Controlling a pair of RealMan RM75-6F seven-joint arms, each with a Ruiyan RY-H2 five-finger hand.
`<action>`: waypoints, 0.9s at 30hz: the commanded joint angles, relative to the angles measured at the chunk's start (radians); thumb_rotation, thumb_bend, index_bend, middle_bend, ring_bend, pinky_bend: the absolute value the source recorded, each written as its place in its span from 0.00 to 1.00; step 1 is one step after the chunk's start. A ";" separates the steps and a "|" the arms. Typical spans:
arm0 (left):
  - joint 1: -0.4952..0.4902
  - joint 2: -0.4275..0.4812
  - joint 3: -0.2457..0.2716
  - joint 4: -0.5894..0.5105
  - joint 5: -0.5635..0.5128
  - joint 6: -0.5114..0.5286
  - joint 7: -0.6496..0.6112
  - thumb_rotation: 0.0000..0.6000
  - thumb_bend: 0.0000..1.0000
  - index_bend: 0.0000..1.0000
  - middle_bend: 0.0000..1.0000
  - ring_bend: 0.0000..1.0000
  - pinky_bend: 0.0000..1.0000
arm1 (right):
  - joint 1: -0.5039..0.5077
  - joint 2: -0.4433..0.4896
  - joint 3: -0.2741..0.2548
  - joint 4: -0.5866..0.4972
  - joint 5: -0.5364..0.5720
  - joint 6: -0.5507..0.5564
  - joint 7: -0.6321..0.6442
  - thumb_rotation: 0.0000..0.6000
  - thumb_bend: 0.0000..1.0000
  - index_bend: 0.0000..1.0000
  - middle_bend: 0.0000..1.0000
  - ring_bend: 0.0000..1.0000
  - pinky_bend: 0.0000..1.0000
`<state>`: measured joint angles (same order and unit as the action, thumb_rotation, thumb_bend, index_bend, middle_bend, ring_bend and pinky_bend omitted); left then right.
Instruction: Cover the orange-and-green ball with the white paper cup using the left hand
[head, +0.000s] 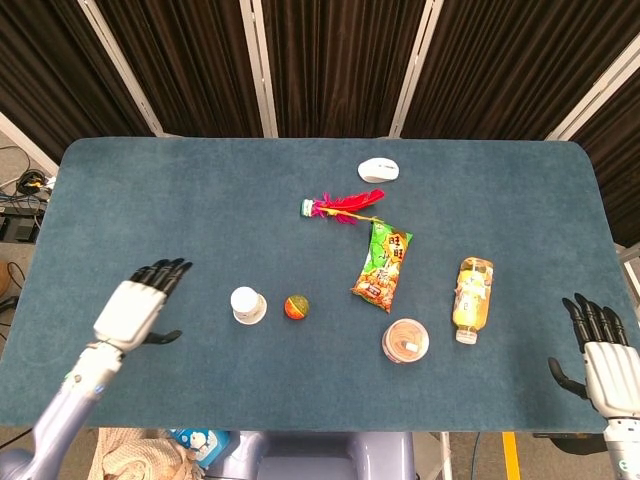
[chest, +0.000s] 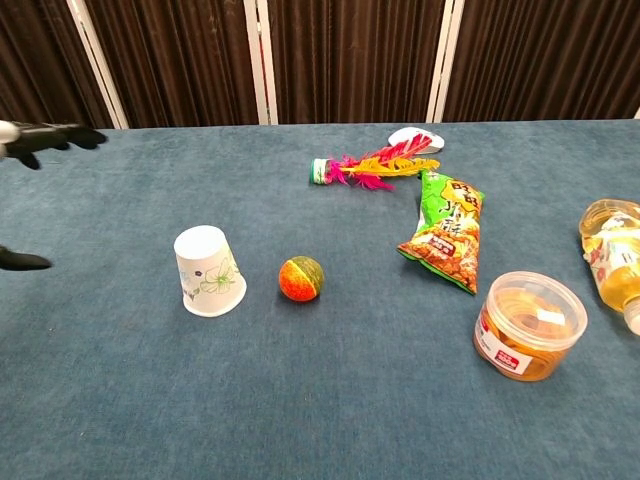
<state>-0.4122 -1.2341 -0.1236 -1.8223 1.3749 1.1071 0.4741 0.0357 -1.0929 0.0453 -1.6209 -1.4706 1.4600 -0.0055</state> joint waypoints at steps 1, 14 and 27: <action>-0.066 -0.076 -0.037 -0.021 -0.103 -0.052 0.095 1.00 0.15 0.03 0.15 0.15 0.28 | 0.000 0.001 0.001 0.001 0.002 -0.002 0.005 1.00 0.35 0.00 0.00 0.00 0.03; -0.194 -0.256 -0.073 0.037 -0.299 -0.064 0.273 1.00 0.20 0.09 0.25 0.23 0.33 | 0.005 0.001 0.003 0.002 0.007 -0.013 0.016 1.00 0.35 0.00 0.00 0.00 0.03; -0.266 -0.301 -0.067 0.066 -0.425 -0.051 0.334 1.00 0.23 0.13 0.31 0.28 0.36 | 0.011 0.000 0.007 0.003 0.018 -0.024 0.022 1.00 0.35 0.00 0.00 0.00 0.03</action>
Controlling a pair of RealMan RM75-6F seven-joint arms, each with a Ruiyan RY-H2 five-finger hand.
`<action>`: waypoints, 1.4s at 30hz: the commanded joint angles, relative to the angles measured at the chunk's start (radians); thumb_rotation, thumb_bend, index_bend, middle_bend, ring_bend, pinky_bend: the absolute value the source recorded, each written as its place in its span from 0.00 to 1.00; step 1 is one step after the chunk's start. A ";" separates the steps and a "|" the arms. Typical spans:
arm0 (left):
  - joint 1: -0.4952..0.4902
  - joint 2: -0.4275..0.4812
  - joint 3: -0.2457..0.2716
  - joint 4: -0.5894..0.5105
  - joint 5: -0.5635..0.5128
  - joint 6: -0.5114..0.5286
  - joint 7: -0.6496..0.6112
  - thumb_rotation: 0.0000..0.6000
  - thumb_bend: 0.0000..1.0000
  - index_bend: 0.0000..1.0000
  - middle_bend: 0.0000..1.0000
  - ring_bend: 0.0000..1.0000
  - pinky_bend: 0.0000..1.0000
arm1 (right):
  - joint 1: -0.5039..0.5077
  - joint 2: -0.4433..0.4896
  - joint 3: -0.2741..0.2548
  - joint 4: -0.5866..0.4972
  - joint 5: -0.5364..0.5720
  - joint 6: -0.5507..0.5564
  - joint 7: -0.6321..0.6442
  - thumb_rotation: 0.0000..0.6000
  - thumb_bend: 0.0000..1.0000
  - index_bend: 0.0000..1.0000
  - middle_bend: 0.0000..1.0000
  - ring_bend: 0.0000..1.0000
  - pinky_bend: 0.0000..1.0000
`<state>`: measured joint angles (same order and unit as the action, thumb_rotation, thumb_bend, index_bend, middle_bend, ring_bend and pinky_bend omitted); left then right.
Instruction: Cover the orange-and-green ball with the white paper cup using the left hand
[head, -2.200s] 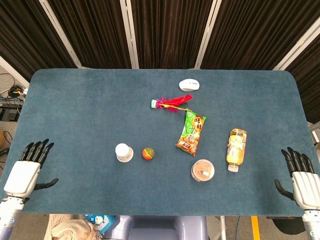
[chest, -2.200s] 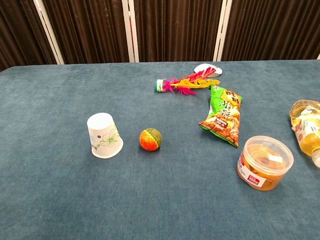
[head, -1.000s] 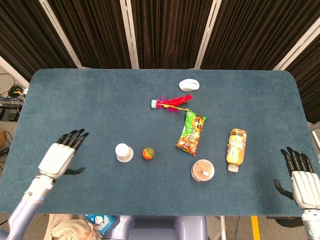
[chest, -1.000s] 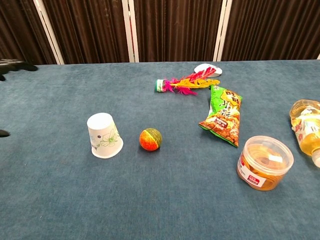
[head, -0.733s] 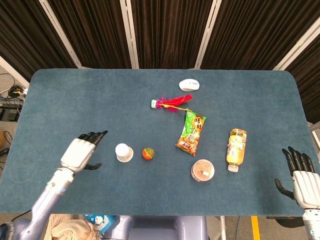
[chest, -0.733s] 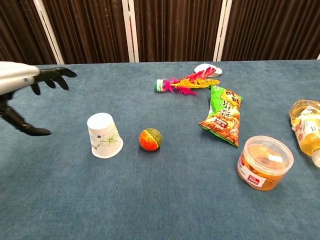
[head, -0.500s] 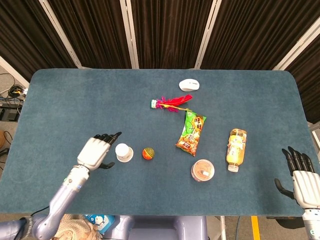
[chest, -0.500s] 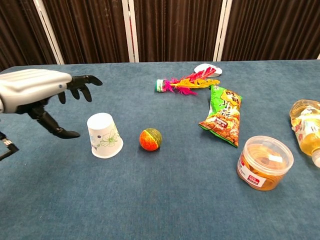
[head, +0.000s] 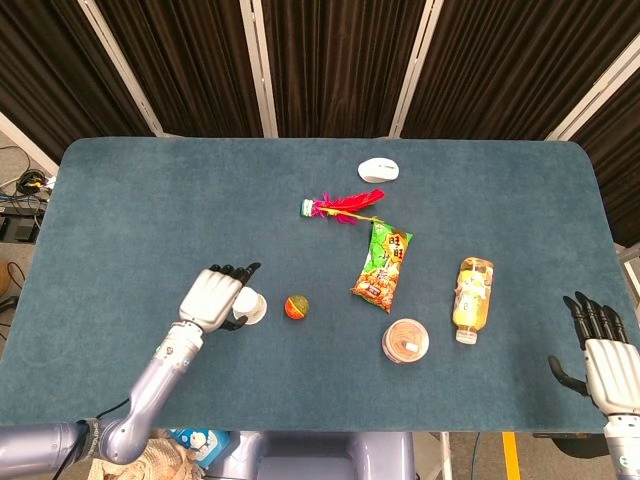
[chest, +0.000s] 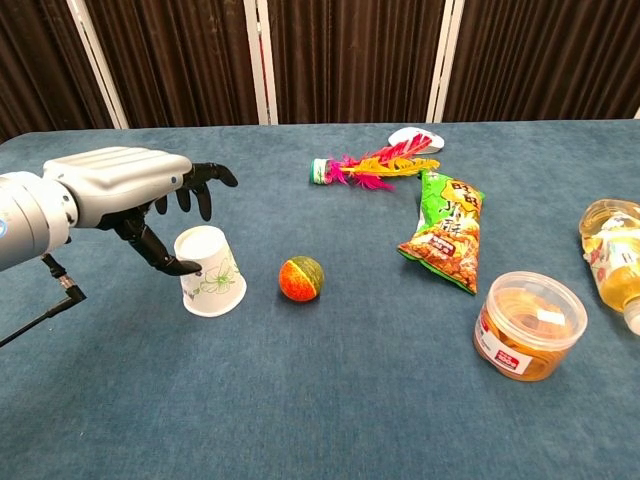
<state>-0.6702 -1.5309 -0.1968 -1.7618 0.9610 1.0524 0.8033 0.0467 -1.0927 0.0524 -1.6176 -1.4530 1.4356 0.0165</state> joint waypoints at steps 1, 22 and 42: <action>-0.011 -0.005 0.009 0.009 -0.017 0.004 0.006 1.00 0.23 0.13 0.31 0.28 0.36 | 0.000 0.000 0.000 0.000 0.000 0.001 -0.001 1.00 0.35 0.00 0.00 0.00 0.03; -0.042 -0.005 0.021 0.003 0.013 0.050 -0.073 1.00 0.33 0.21 0.42 0.37 0.44 | 0.000 -0.001 0.000 -0.001 0.002 0.001 -0.004 1.00 0.35 0.00 0.00 0.00 0.03; -0.136 -0.067 -0.027 -0.039 0.007 0.071 -0.057 1.00 0.33 0.20 0.41 0.37 0.44 | -0.001 0.001 -0.001 -0.004 0.000 0.002 0.003 1.00 0.35 0.00 0.00 0.00 0.03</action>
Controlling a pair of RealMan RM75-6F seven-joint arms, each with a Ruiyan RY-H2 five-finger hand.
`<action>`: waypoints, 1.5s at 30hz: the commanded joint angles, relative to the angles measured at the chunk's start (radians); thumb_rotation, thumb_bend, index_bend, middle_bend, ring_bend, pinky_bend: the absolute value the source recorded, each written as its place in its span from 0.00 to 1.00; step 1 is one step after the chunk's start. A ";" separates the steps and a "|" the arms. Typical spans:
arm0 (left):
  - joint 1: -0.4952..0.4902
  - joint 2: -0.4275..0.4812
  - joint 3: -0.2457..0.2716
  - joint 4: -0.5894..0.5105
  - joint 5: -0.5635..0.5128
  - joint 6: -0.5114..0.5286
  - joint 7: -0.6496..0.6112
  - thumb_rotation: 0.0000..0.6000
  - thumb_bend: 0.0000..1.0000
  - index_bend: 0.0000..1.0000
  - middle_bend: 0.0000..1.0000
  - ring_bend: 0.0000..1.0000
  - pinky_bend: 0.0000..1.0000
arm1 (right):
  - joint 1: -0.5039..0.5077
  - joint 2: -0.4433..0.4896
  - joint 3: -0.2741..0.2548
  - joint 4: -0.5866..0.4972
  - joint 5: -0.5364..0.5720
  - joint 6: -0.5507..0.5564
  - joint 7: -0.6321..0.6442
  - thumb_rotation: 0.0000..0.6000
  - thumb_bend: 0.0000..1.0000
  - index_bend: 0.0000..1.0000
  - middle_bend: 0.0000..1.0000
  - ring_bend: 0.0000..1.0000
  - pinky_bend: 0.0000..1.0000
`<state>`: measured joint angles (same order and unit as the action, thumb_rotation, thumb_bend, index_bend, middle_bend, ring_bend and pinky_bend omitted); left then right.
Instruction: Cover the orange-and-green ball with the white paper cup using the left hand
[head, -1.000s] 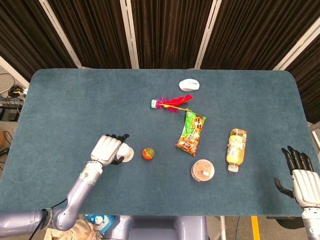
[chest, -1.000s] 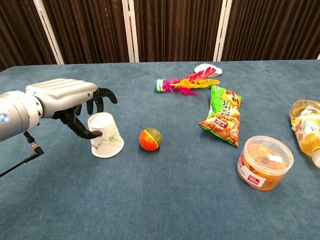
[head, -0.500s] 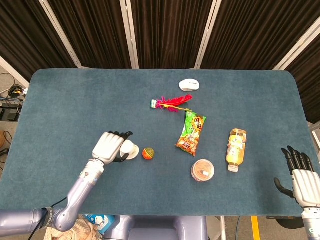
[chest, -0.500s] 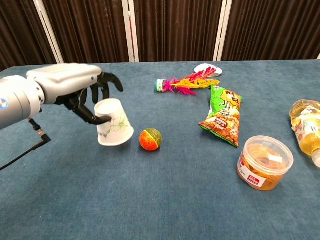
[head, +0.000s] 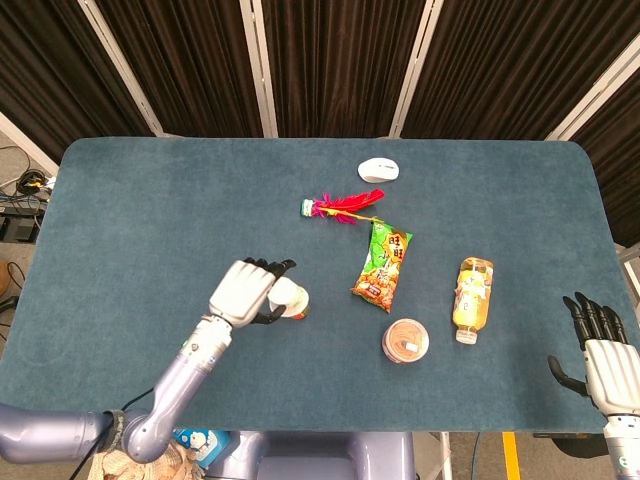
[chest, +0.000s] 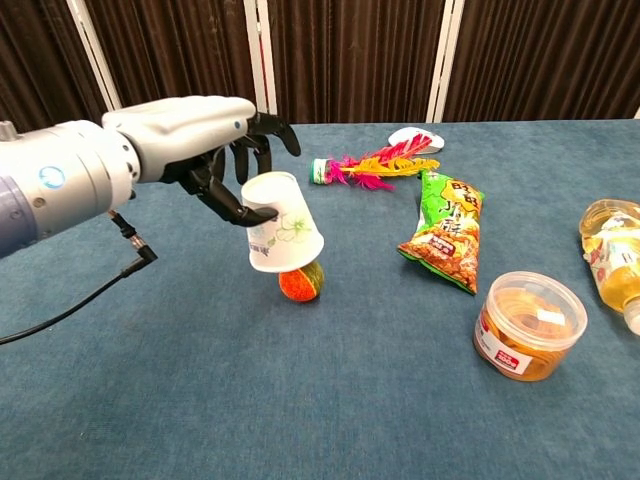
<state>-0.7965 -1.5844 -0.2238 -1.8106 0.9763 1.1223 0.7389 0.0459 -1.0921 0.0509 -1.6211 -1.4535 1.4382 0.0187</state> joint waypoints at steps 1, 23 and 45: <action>-0.014 -0.022 0.001 0.016 -0.013 0.002 0.011 1.00 0.33 0.20 0.41 0.37 0.44 | 0.000 0.000 0.000 0.000 0.000 0.000 0.001 1.00 0.35 0.00 0.00 0.00 0.03; -0.048 -0.079 0.050 0.086 -0.083 -0.019 0.020 1.00 0.16 0.05 0.13 0.15 0.20 | 0.005 0.001 0.003 0.002 0.010 -0.012 0.008 1.00 0.35 0.00 0.00 0.00 0.03; 0.345 0.421 0.325 -0.043 0.387 0.323 -0.370 1.00 0.10 0.00 0.00 0.00 0.02 | 0.000 0.001 0.000 -0.004 0.014 -0.005 -0.027 1.00 0.35 0.00 0.00 0.00 0.03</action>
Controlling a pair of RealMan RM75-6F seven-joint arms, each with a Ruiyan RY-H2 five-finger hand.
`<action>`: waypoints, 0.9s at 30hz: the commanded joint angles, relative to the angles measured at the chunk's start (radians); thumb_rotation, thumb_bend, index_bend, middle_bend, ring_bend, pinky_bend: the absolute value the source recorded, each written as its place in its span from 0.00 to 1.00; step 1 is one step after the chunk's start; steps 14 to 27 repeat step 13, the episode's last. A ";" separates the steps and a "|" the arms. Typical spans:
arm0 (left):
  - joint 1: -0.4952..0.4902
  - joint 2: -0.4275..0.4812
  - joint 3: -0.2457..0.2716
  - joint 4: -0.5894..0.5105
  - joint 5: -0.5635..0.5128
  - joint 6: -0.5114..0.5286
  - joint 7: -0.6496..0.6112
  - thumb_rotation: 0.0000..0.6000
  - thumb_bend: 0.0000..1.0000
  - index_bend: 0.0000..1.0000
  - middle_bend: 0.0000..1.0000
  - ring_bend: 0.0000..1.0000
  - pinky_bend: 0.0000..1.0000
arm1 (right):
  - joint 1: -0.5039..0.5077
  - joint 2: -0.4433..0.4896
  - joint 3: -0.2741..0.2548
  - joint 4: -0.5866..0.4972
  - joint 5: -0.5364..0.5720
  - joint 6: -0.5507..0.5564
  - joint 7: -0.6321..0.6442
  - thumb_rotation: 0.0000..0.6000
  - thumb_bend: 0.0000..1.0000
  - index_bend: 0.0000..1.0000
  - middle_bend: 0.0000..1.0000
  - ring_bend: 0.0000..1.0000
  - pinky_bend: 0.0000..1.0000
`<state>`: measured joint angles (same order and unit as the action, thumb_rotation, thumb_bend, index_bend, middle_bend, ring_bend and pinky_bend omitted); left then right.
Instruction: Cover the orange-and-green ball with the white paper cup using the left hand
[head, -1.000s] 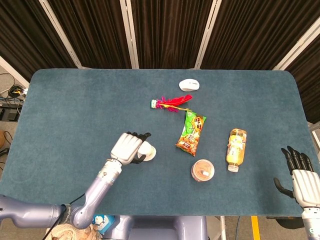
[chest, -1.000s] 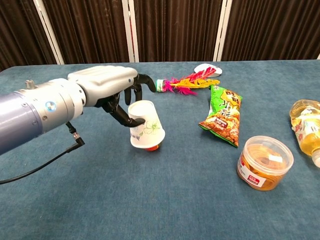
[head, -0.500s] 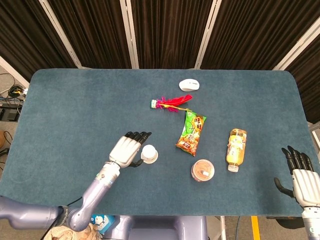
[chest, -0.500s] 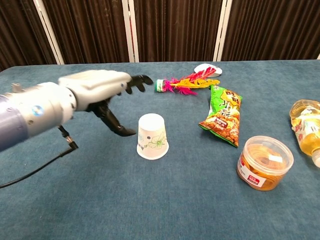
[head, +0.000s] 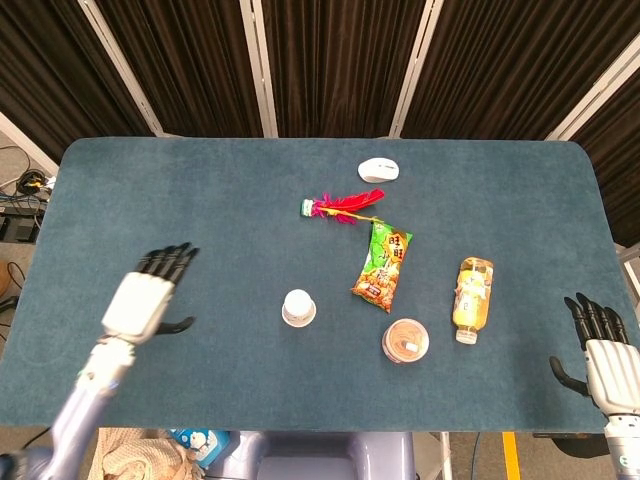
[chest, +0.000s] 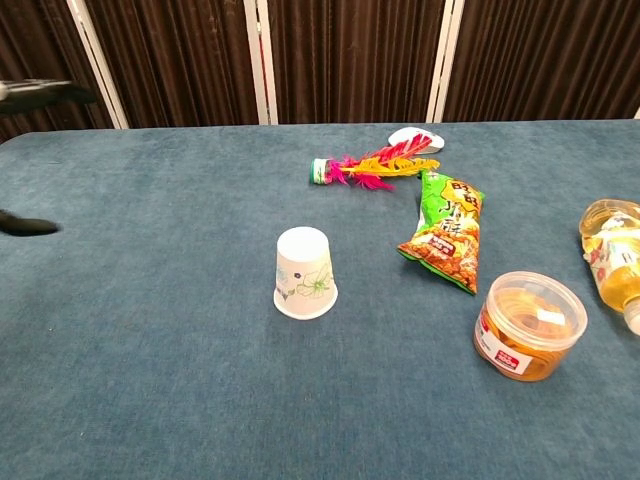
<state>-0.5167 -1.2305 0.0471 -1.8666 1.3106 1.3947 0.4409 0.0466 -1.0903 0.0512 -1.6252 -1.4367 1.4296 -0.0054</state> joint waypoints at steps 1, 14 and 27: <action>0.081 0.083 0.064 0.019 0.068 0.061 -0.096 1.00 0.10 0.00 0.00 0.00 0.01 | -0.002 -0.001 -0.001 0.000 -0.005 0.006 -0.006 1.00 0.35 0.00 0.00 0.00 0.03; 0.278 0.123 0.118 0.149 0.128 0.164 -0.310 1.00 0.08 0.00 0.00 0.00 0.01 | -0.007 -0.007 -0.004 0.007 -0.030 0.029 0.001 1.00 0.35 0.00 0.00 0.00 0.03; 0.278 0.123 0.118 0.149 0.128 0.164 -0.310 1.00 0.08 0.00 0.00 0.00 0.01 | -0.007 -0.007 -0.004 0.007 -0.030 0.029 0.001 1.00 0.35 0.00 0.00 0.00 0.03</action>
